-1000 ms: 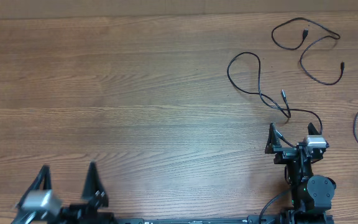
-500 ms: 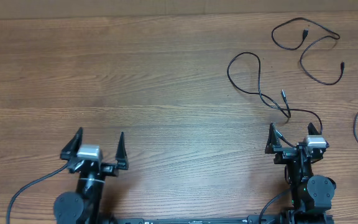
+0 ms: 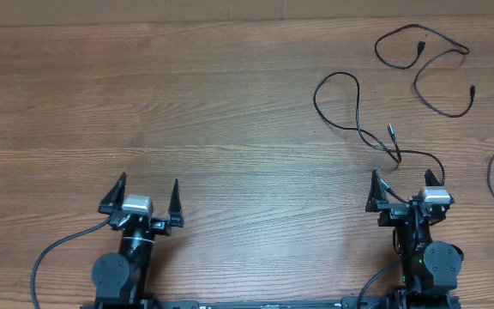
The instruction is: Untangle cables
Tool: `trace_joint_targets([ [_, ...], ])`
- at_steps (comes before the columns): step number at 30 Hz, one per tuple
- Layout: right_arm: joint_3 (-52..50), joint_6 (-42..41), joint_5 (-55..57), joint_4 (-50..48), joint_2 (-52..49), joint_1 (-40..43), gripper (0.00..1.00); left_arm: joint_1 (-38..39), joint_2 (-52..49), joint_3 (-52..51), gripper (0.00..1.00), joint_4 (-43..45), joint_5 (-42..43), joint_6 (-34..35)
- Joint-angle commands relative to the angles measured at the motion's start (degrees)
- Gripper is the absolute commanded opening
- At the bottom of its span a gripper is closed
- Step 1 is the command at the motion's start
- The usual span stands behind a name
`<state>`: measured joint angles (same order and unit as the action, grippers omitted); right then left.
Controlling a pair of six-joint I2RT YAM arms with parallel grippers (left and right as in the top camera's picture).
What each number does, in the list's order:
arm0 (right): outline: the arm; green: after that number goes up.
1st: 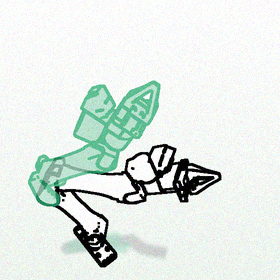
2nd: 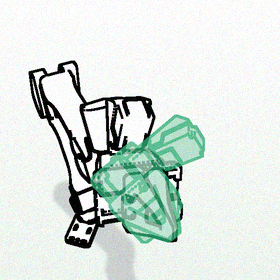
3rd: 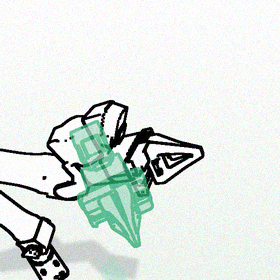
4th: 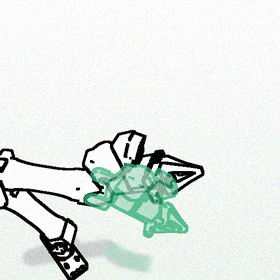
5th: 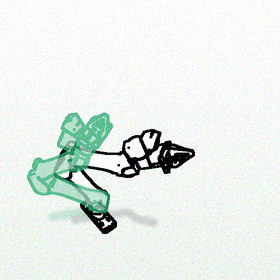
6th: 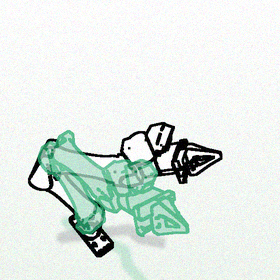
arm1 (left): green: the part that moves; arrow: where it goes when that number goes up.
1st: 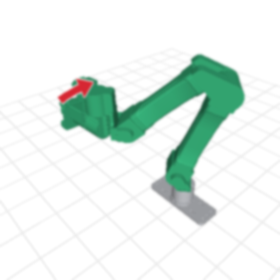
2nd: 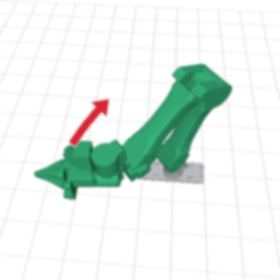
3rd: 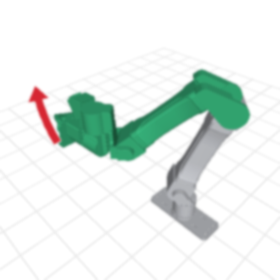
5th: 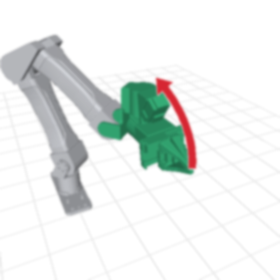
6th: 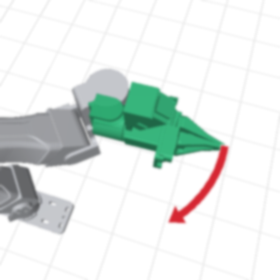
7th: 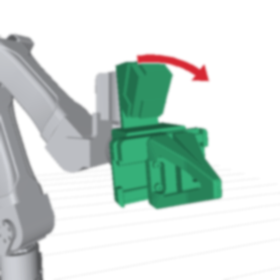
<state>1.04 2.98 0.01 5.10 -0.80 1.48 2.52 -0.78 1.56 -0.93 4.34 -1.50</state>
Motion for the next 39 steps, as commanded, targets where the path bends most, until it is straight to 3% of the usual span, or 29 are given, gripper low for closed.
trace_joint_targets([
  [1, -0.59, 0.09, -0.07, -0.31, 0.61, 0.11, 1.0, 0.07, 0.44, -1.29, 1.0, -0.85, 0.61, -1.36],
  [16, -0.59, 0.09, -0.07, -0.31, 0.61, 0.11, 1.0, 0.07, -0.07, -1.29, 0.99, -3.21, -0.46, -0.96],
  [21, -0.59, 0.09, -0.07, -0.33, 0.57, 0.11, 1.0, 0.07, -0.07, -1.29, 1.0, -3.3, -0.76, 3.76],
  [27, -0.59, 0.09, -0.07, -0.33, 0.31, 0.11, 1.0, 0.07, -0.09, -1.29, 1.0, -3.5, -4.59, 3.82],
  [39, -0.59, 0.09, -0.07, -0.33, 0.31, 0.11, 1.0, 0.07, -0.07, -1.29, 0.99, -3.5, -4.52, 3.85],
])
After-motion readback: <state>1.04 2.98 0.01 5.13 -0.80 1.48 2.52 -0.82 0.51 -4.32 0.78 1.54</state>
